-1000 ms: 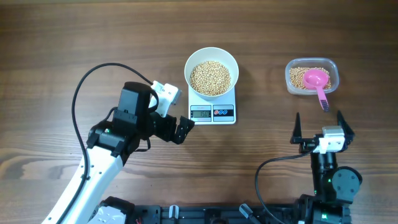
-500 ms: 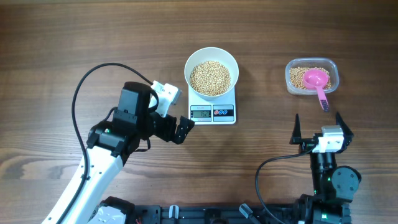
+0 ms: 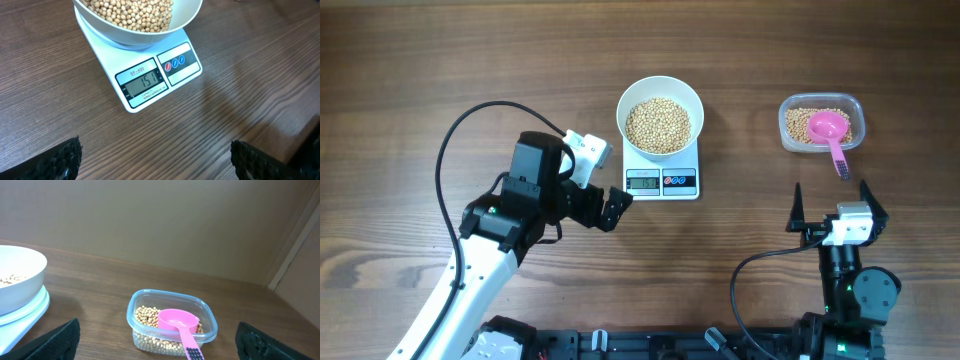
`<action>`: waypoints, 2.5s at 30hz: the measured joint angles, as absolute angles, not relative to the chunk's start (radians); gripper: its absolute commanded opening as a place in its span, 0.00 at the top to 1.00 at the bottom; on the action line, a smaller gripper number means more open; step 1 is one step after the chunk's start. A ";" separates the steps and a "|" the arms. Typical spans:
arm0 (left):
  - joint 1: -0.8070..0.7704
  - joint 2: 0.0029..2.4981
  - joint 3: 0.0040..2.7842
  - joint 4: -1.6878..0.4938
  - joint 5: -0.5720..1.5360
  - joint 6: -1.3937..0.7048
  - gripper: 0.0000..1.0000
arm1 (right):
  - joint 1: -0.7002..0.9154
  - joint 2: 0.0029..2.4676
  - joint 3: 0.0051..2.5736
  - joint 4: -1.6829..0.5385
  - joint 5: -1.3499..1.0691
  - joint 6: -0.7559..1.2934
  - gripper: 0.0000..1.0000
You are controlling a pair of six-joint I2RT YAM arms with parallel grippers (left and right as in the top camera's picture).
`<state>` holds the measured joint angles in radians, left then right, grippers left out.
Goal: Scoop item into bowl and weigh 150g on scale
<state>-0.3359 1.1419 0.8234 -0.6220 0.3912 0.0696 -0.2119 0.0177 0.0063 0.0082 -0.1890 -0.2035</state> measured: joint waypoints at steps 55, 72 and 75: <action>-0.266 0.855 0.822 -0.877 0.277 0.070 0.00 | -0.212 0.017 0.006 0.008 -0.189 -0.204 0.00; -0.020 0.408 0.511 -0.461 0.259 -0.060 0.00 | -0.212 0.017 0.006 0.008 -0.189 -0.204 0.00; -0.010 0.314 0.434 -0.392 0.247 -0.100 0.00 | -0.212 0.017 0.006 0.009 -0.189 -0.204 0.00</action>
